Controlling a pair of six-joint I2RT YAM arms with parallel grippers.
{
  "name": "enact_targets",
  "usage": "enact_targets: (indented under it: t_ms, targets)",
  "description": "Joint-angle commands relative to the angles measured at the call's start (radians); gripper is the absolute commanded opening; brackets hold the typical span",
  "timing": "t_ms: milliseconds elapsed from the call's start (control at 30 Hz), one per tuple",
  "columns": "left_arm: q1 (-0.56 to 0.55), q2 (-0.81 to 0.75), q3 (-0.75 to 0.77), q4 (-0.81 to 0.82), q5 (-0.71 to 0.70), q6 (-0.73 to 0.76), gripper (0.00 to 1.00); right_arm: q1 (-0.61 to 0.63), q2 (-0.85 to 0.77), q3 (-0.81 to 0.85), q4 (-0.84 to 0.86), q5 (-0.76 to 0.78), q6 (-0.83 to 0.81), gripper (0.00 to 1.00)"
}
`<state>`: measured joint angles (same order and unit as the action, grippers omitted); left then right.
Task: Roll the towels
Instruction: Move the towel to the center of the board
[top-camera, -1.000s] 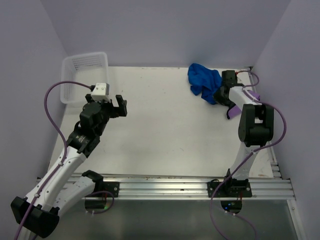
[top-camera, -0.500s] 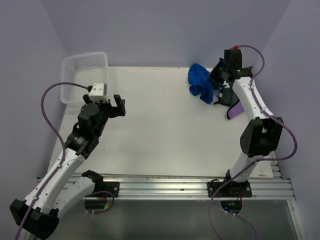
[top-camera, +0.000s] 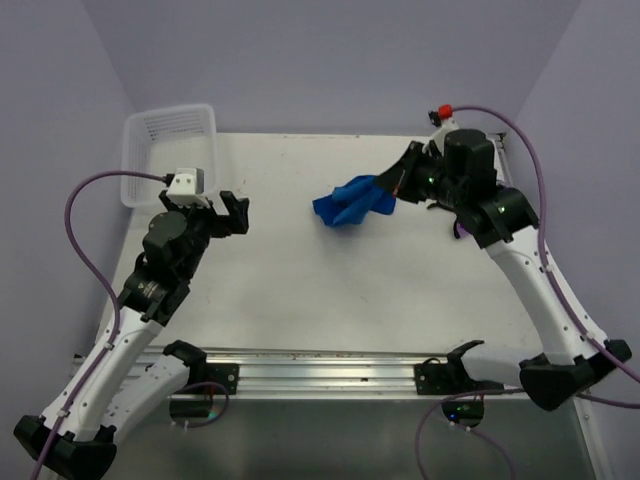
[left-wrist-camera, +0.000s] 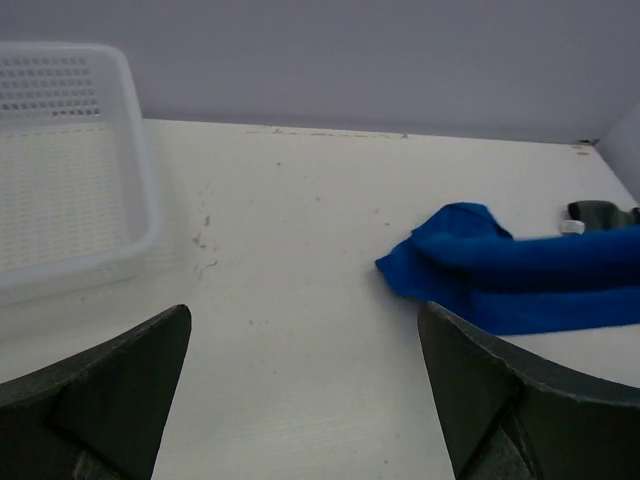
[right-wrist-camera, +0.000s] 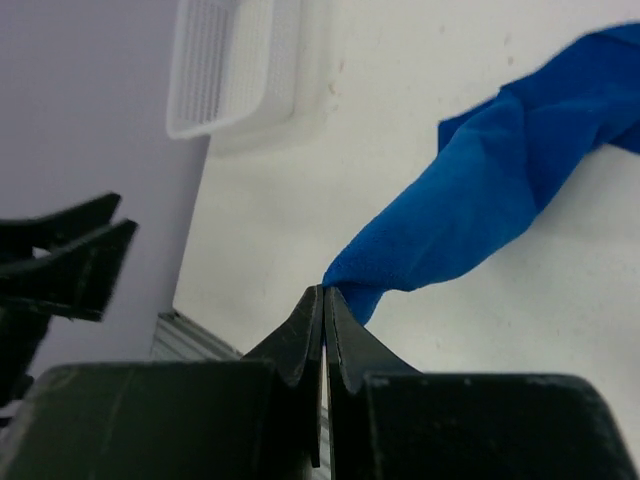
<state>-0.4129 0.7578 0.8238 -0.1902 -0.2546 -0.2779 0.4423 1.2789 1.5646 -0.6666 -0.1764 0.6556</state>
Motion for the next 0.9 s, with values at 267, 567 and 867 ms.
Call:
enact_targets:
  t_ms: [267,567,867]
  targets:
    - [-0.001,-0.117,-0.181,0.106,0.537,-0.293,0.99,0.199,-0.141,-0.601,0.263,0.006,0.081,0.00]
    - [-0.009,-0.127,-0.405,0.321,0.664,-0.400,0.98,0.277,-0.069,-0.736,0.386,0.058,0.136,0.00]
    - [-0.064,0.033,-0.394,0.388,0.545,-0.382,0.96,0.294,-0.355,-0.703,-0.029,0.529,0.185,0.00]
